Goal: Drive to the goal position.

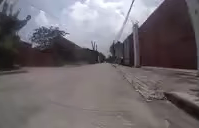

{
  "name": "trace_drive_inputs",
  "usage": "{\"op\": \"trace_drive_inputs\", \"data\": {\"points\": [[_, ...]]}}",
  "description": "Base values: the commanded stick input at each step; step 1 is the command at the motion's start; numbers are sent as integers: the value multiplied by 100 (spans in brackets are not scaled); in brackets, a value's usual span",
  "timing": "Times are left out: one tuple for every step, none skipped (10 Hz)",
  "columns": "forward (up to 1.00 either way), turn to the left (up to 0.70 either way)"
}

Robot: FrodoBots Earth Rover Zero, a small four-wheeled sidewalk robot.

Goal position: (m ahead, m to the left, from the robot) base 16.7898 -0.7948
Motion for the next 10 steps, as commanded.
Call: {"op": "trace_drive_inputs", "data": {"points": [[100, -28], [100, -39], [100, -40], [100, -37], [100, -20], [100, -1], [100, 0], [100, 0], [100, 0], [100, 0]]}}
